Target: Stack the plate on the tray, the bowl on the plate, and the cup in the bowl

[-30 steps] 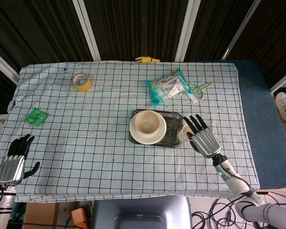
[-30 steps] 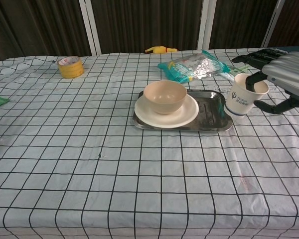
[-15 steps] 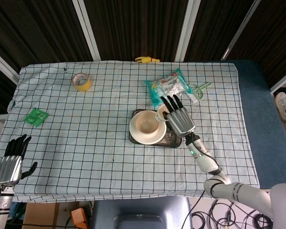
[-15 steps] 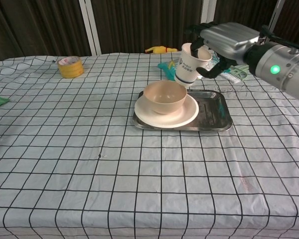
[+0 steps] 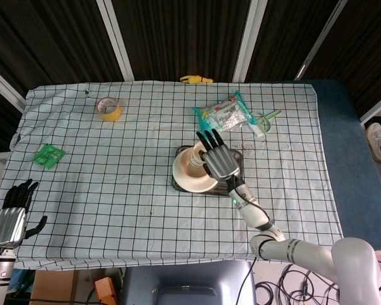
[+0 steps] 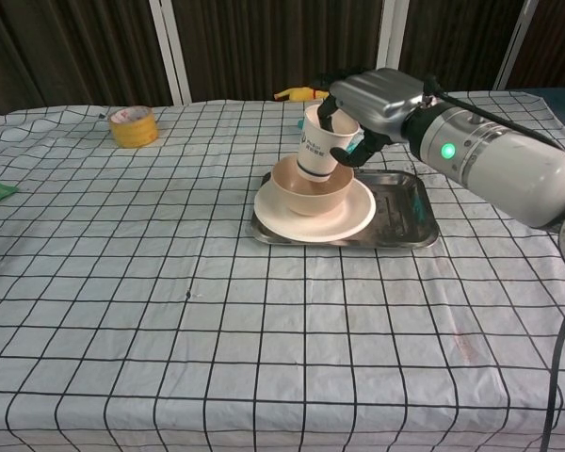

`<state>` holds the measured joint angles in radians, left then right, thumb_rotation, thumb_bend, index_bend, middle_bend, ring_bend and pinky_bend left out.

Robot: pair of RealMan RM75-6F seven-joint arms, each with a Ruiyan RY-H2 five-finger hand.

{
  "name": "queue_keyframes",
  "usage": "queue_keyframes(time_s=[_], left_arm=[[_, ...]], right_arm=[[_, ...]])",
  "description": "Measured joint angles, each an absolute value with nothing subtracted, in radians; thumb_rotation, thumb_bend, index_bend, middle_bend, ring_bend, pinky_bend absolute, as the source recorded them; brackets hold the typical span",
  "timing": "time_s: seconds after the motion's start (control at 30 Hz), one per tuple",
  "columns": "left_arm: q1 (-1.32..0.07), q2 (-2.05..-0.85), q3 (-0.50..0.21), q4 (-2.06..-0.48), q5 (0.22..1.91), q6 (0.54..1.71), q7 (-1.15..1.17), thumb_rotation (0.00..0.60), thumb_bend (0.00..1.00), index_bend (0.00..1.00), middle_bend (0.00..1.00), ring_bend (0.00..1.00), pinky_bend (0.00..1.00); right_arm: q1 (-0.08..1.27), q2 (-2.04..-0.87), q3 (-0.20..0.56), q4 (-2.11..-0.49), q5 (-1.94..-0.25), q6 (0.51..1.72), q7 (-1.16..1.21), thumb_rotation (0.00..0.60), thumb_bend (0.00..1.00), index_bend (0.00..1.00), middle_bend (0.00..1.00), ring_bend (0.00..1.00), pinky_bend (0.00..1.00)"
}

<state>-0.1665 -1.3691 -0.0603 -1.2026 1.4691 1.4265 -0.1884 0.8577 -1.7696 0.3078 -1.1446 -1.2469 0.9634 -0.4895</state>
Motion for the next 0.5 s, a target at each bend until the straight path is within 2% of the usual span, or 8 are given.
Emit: queue_keyframes(time_s=[0.5], left_arm=[[-0.17, -1.381, -0.061, -1.204, 1.472, 1.424, -0.183, 0.6, 0.33, 0.0, 0.0, 0.0, 0.0]], right_arm=[[0.889, -1.81, 0.276, -1.108, -1.197, 0.939, -0.553, 0.6, 0.41, 0.64, 0.04, 0.0, 0.0]])
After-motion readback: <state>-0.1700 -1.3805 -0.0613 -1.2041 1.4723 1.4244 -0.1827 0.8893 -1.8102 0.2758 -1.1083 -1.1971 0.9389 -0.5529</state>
